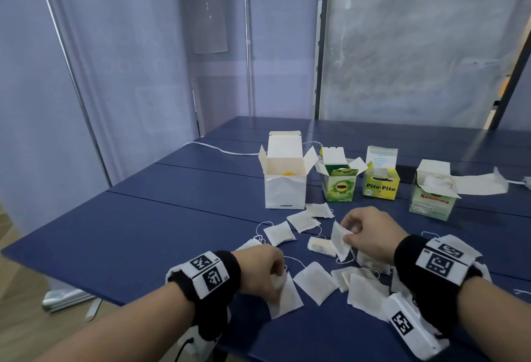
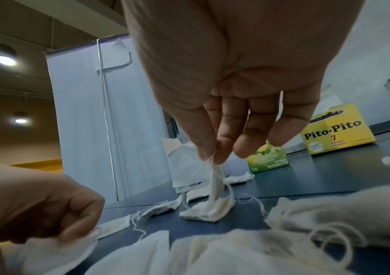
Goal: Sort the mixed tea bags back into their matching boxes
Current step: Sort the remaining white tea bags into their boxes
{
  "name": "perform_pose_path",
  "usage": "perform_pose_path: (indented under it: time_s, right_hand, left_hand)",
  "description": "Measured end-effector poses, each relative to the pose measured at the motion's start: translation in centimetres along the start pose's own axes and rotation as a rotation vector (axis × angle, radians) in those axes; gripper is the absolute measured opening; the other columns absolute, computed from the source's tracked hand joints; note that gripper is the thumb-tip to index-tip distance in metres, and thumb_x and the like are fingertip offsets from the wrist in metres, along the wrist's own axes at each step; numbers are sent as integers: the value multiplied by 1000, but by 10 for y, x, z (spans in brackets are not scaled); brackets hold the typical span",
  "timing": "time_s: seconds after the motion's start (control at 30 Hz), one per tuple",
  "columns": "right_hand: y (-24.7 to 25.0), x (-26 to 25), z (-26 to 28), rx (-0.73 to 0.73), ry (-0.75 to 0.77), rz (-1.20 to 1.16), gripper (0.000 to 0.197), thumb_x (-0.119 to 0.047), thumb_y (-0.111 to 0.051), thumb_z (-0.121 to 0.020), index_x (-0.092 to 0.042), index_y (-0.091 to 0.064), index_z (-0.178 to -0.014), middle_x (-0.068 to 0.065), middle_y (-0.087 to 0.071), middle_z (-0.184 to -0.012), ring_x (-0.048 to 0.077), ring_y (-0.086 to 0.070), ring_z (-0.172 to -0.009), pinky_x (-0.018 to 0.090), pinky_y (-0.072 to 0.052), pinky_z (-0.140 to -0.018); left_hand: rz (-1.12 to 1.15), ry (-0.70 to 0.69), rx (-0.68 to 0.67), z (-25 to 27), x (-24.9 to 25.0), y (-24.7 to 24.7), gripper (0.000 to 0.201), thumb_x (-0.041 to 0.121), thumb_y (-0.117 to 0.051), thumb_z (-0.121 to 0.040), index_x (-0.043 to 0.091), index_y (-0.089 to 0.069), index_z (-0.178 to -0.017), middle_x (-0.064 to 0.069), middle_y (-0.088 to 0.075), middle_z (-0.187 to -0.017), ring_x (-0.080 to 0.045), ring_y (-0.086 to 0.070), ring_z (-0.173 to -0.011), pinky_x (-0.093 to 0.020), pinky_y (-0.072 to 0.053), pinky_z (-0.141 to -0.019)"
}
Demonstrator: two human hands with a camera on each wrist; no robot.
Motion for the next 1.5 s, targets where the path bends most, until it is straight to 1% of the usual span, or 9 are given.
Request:
perform_pose_path:
  time_s: [0.1, 0.23, 0.33, 0.5, 0.67, 0.83, 0.97, 1.07, 1.5]
  right_hand:
    - [0, 4, 2, -15, -4, 45, 13, -18, -66, -85, -29, -60, -87, -5, -62, -90, 13, -61, -83, 27, -49, -74]
    - [-3, 0, 4, -12, -2, 173, 15, -20, -59, -89, -30, -58, -100, -1, -63, -103, 17, -62, -87, 31, -51, -78]
    - [-3, -10, 4, 20, 29, 286, 21, -22, -55, -89, -30, -55, -109, -1, -61, -112, 20, -59, -99, 34, -49, -83]
    - [-16, -47, -1, 20, 214, 290, 32, -32, -59, -88, -30, -58, -120, -6, -57, -125, 20, -49, -119, 36, -42, -98]
    - [-69, -95, -3, -301, 344, 128, 33, -32, -58, -91, -26, -58, -123, -11, -61, -99, 12, -55, -93, 23, -43, -83]
    - [-108, -122, 0, -480, 458, 278, 19, -27, -57, -90, -20, -65, -106, 4, -60, -102, 24, -57, -99, 23, -38, -77]
    - [-105, -120, -3, -397, 481, 276, 14, -28, -64, -82, -24, -72, -93, -9, -49, -98, 13, -53, -97, 28, -47, -85]
    - [-103, -120, -5, -372, 459, 291, 32, -40, -64, -82, -28, -62, -111, -6, -47, -110, 15, -48, -107, 30, -44, -92]
    - [-104, -108, 19, -357, 601, 489, 23, -37, -62, -80, -28, -59, -101, -3, -60, -106, 22, -57, -103, 29, -42, -78]
  left_hand:
    - [258, -20, 85, 3, -10, 15, 31, 13, -72, -74, 22, -46, -87, 7, -54, -79, -9, -50, -62, -15, -41, -52]
    - [948, 70, 242, 15, -39, 37, 33, -12, -68, -76, 7, -49, -95, -18, -60, -79, -24, -55, -56, -25, -52, -50]
    - [1156, 145, 364, 21, -67, 53, 25, -15, -65, -78, 5, -54, -89, -14, -60, -69, -21, -52, -53, -24, -48, -48]
    - [1177, 277, 496, 27, -106, 68, 16, -4, -63, -84, 4, -58, -72, -11, -51, -69, -19, -45, -57, -25, -46, -54]
    - [1389, 413, 523, 33, -133, 62, 17, -4, -50, -86, -7, -57, -101, -19, -60, -88, -30, -58, -72, -43, -53, -74]
    - [1269, 453, 506, 44, -143, 54, 4, -3, -57, -90, -7, -57, -87, -20, -62, -78, -30, -64, -65, -36, -56, -47]
    - [1092, 408, 496, 45, -151, 56, 11, 5, -67, -86, 2, -58, -79, -15, -61, -70, -23, -62, -58, -34, -56, -50]
    - [1103, 345, 453, 38, -147, 57, 16, 5, -66, -85, 8, -57, -72, -8, -60, -65, -18, -61, -55, -33, -55, -53]
    - [1090, 336, 472, 30, -133, 52, 11, 12, -70, -82, 10, -60, -78, -7, -66, -72, -18, -64, -61, -29, -52, -49]
Point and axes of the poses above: each hand's wrist, its own z-axis away from the middle knuckle, its own y-axis out of the back of the hand, x = y × z, the point moved 6 cm from there along -z, towards the middle knuckle
